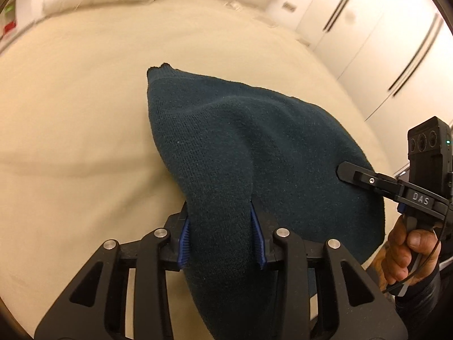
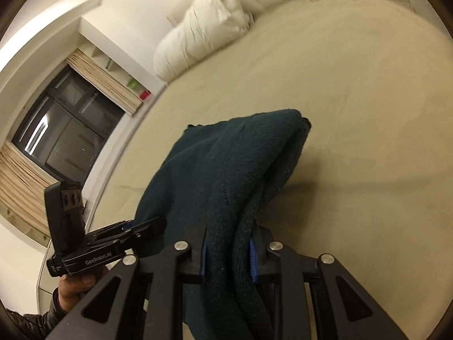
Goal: Fold small clothes
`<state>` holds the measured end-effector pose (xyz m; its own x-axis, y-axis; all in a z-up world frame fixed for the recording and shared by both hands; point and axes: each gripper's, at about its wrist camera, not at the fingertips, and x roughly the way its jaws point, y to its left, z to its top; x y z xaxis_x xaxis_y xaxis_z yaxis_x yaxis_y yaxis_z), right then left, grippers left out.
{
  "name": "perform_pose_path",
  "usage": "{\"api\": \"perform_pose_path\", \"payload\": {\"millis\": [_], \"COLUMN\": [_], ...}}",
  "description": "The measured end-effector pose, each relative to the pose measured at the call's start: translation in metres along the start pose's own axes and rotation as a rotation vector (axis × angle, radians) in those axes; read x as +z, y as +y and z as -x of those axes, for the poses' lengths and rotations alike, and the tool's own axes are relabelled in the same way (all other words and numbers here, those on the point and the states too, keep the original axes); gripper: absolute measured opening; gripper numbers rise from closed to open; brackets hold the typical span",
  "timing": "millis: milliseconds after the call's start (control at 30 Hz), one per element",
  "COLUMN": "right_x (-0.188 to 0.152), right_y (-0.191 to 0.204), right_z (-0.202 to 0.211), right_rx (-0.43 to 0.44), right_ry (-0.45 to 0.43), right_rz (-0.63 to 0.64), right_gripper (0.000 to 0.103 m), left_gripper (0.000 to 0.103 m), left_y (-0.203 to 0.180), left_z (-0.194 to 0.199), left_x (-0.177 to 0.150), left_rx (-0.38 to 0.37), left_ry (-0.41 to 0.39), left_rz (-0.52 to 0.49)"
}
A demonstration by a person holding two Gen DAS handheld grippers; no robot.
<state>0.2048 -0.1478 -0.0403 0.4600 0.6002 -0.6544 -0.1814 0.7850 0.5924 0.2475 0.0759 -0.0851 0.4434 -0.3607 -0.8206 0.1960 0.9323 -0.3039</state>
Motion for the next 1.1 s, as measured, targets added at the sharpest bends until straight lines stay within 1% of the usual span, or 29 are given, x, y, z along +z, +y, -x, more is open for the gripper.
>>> {"api": "perform_pose_path", "payload": {"millis": [33,67,100,133,167,200,233,267,333,400,433,467,500,533,567,600,633,667,700,733,767,800,833,867,933,1000,1033,1067,1100], "right_x": [-0.015,-0.026,-0.036,-0.041,-0.042,-0.043,-0.042,-0.042,-0.041,-0.044,-0.047,-0.051,-0.056,-0.058,-0.062,-0.064,-0.068,-0.072,-0.077,-0.083,-0.09,-0.087,-0.09,-0.093,-0.096,-0.097,-0.096,-0.096,-0.097], "right_y": [-0.005,-0.009,-0.018,-0.028,-0.033,-0.037,-0.038,-0.036,-0.031,-0.026,-0.022,-0.016,-0.001,0.01,0.025,0.043,0.061,0.073,0.089,0.104,0.12,0.132,0.142,0.152,0.17,0.18,0.184,0.187,0.188], "right_z": [-0.018,-0.029,-0.037,-0.036,-0.034,-0.03,-0.023,-0.015,0.003,0.026,0.038,0.05,0.06,0.068,0.077,0.083,0.091,0.099,0.109,0.118,0.13,0.137,0.142,0.147,0.156,0.166,0.169,0.17,0.17], "right_rx": [-0.042,-0.083,-0.112,-0.096,-0.072,-0.057,-0.072,-0.1,-0.129,-0.138,-0.149,-0.17,-0.195,-0.22,-0.247,-0.274,-0.303,-0.319,-0.337,-0.357,-0.377,-0.395,-0.414,-0.433,-0.444,-0.424,-0.409,-0.397,-0.397], "right_ry": [0.036,0.053,0.041,0.009,-0.004,-0.011,-0.016,-0.022,-0.058,-0.126,-0.155,-0.189,-0.226,-0.258,-0.296,-0.338,-0.388,-0.431,-0.49,-0.553,-0.63,-0.678,-0.717,-0.748,-0.786,-0.798,-0.799,-0.79,-0.781], "right_rz": [-0.007,-0.005,-0.02,-0.069,-0.102,-0.126,-0.136,-0.137,-0.125,-0.109,-0.1,-0.082,-0.05,-0.015,0.031,0.08,0.134,0.174,0.221,0.263,0.312,0.345,0.376,0.407,0.46,0.469,0.465,0.458,0.452], "right_gripper": [0.025,0.031,0.036,0.043,0.045,0.047,0.056,0.06,0.061,0.062,0.065,0.066,0.066,0.066,0.069,0.071,0.076,0.085,0.091,0.103,0.103,0.103,0.103,0.103,0.103,0.103,0.103,0.103,0.103], "left_gripper": [0.038,0.041,0.051,0.057,0.063,0.064,0.064,0.064,0.064,0.064,0.064,0.064,0.064,0.065,0.069,0.079,0.09,0.097,0.103,0.103,0.103,0.103,0.103,0.103,0.103,0.103,0.103,0.103,0.103], "left_y": [0.009,0.021,0.029,0.034,0.037,0.037,0.035,0.033,0.033,0.029,0.025,0.021,0.017,0.01,0.006,0.001,-0.006,-0.017,-0.024,-0.034,-0.034,-0.042,-0.05,-0.052,-0.054,-0.054,-0.052,-0.051,-0.049], "left_z": [-0.008,-0.021,-0.026,-0.029,-0.03,-0.03,-0.029,-0.026,-0.017,0.006,0.016,0.035,0.048,0.067,0.08,0.092,0.11,0.13,0.143,0.156,0.179,0.189,0.197,0.214,0.229,0.235,0.235,0.246,0.247], "left_x": [-0.012,-0.025,-0.032,-0.036,-0.038,-0.037,-0.036,-0.036,-0.035,-0.037,-0.038,-0.038,-0.039,-0.042,-0.044,-0.041,-0.046,-0.052,-0.057,-0.063,-0.067,-0.075,-0.078,-0.09,-0.096,-0.096,-0.094,-0.1,-0.101], "left_rx": [0.006,0.0,-0.017,-0.032,-0.031,-0.033,-0.033,-0.034,-0.038,-0.016,0.012,0.053,0.078,0.111,0.145,0.183,0.225,0.282,0.32,0.358,0.419,0.466,0.508,0.527,0.51,0.482,0.483,0.486,0.486], "left_ry": [0.031,0.054,0.04,0.019,0.005,-0.003,-0.011,-0.019,-0.035,-0.117,-0.156,-0.209,-0.257,-0.332,-0.395,-0.455,-0.521,-0.613,-0.672,-0.725,-0.782,-0.81,-0.831,-0.845,-0.841,-0.811,-0.785,-0.757,-0.728], "left_rz": [0.018,0.048,0.065,0.082,0.102,0.108,0.099,0.091,0.106,0.099,0.081,0.055,0.039,0.02,0.003,-0.017,-0.039,-0.065,-0.084,-0.105,-0.138,-0.153,-0.167,-0.174,-0.172,-0.15,-0.134,-0.117,-0.101]}}
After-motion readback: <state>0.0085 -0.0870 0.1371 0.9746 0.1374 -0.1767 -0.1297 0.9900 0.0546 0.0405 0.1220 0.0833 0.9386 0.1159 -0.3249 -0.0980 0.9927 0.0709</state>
